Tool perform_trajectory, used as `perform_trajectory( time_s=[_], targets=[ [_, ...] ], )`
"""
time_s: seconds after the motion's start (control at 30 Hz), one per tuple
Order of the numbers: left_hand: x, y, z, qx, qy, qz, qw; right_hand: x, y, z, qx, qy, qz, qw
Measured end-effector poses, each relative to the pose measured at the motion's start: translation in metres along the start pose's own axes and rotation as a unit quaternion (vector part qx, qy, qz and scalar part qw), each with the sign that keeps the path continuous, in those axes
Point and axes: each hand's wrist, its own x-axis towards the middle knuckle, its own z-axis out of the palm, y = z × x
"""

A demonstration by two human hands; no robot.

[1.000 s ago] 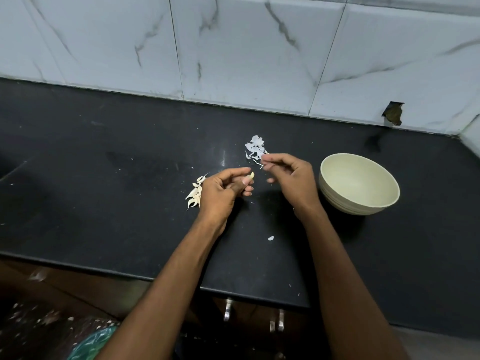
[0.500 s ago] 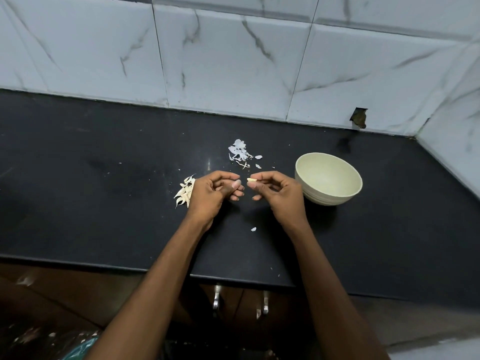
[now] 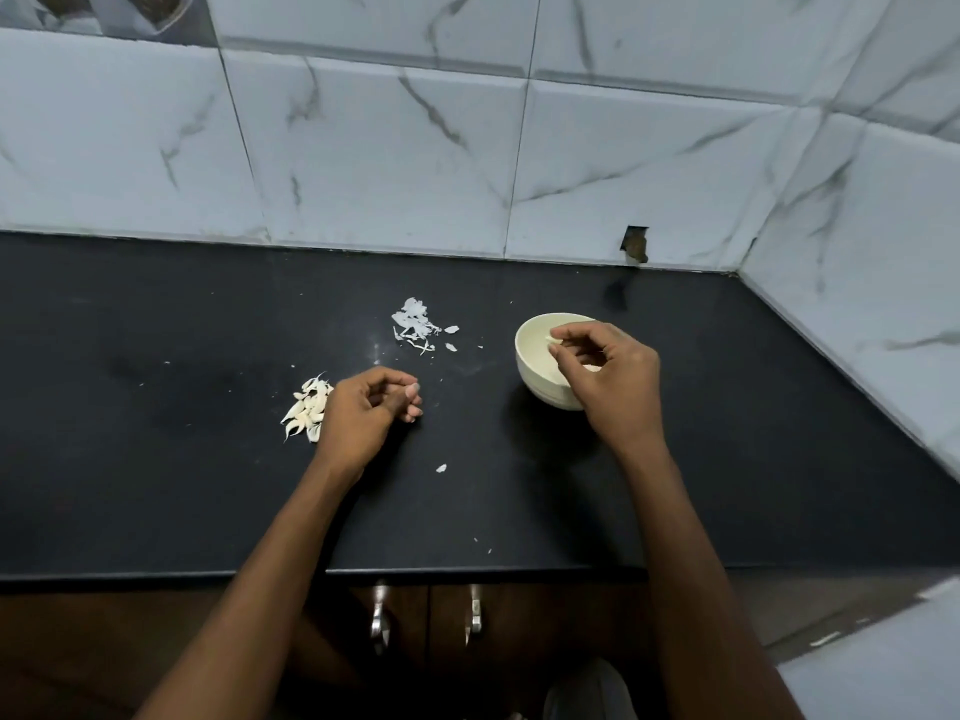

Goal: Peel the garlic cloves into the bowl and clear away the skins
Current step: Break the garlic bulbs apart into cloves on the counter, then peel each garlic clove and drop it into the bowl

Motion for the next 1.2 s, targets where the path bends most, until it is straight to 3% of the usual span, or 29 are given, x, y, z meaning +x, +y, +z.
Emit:
perform_trajectory(
  time_s=[0.1,0.27,0.6,0.77,0.87,1.0,1.2],
  targets=[
    [0.0,0.001,0.001,0.002,0.006,0.003,1.0,0.011,0.014,-0.012,-0.067,-0.021,-0.023,0.997],
    [0.0,0.002,0.002,-0.007,0.007,-0.001,1.0,0.018,0.026,-0.025,-0.074,-0.041,0.014,0.996],
    [0.0,0.001,0.003,-0.009,0.009,-0.001,1.0,0.013,0.032,-0.043,0.013,0.096,0.032,0.995],
    [-0.001,0.001,0.004,-0.016,0.021,0.0,1.0,0.005,0.011,-0.024,0.094,0.116,0.028,0.988],
    [-0.002,0.006,0.006,-0.029,0.057,0.017,0.998,-0.001,-0.009,0.006,0.127,0.078,0.008,0.989],
    [-0.007,0.015,0.001,-0.038,0.136,0.068,0.988,-0.012,-0.028,0.061,0.116,-0.03,-0.059,0.991],
    [-0.02,0.017,-0.045,0.065,0.198,0.125,0.97,-0.025,-0.046,0.131,0.085,-0.17,-0.105,0.976]
  ],
)
